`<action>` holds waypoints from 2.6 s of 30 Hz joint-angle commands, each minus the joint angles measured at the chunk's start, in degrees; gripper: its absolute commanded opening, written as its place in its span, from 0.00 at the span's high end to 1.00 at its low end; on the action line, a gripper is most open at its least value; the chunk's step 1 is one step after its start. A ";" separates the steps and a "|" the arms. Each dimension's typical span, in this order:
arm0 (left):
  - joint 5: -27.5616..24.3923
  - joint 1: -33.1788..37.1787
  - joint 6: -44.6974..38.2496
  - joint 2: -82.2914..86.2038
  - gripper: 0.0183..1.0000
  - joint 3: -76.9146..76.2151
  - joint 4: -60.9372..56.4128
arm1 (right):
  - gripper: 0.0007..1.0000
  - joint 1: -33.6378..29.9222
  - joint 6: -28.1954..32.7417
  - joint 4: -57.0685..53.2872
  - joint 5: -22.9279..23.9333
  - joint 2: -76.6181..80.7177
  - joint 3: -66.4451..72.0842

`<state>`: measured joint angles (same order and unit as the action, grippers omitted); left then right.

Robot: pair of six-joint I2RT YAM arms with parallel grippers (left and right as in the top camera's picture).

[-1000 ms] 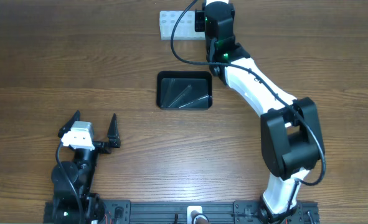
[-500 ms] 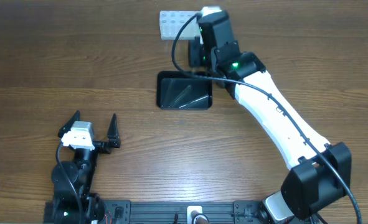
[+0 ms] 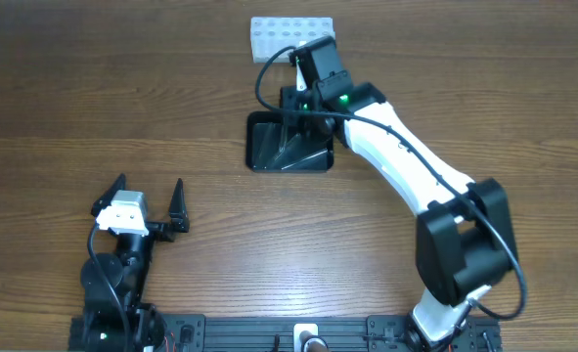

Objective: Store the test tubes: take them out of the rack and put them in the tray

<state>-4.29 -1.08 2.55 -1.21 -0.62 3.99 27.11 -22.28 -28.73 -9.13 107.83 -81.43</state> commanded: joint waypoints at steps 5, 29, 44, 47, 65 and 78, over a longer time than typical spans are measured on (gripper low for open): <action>-0.20 0.35 -1.05 0.50 0.00 0.28 0.13 | 0.94 0.46 -1.38 -0.44 -1.60 5.09 0.70; -0.20 0.35 -1.05 0.50 0.00 0.28 0.13 | 0.66 0.20 1.70 0.22 -1.33 1.57 0.70; -0.20 0.35 -1.05 0.50 0.00 0.28 0.15 | 0.08 -14.47 18.40 6.97 13.49 -32.22 6.43; -0.20 0.35 -1.05 0.50 0.00 0.28 0.15 | 0.07 -19.17 20.96 9.09 13.51 -40.26 11.78; -0.17 0.35 -1.05 0.50 0.00 0.28 0.15 | 0.01 -23.10 24.65 19.47 18.10 -90.71 58.80; -0.17 0.35 -1.05 0.50 0.00 0.28 0.13 | 0.01 -24.41 24.72 14.38 19.76 -107.51 69.07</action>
<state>-4.32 -1.08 2.55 -1.21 -0.62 3.99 3.07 2.94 -14.96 8.97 0.84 -14.50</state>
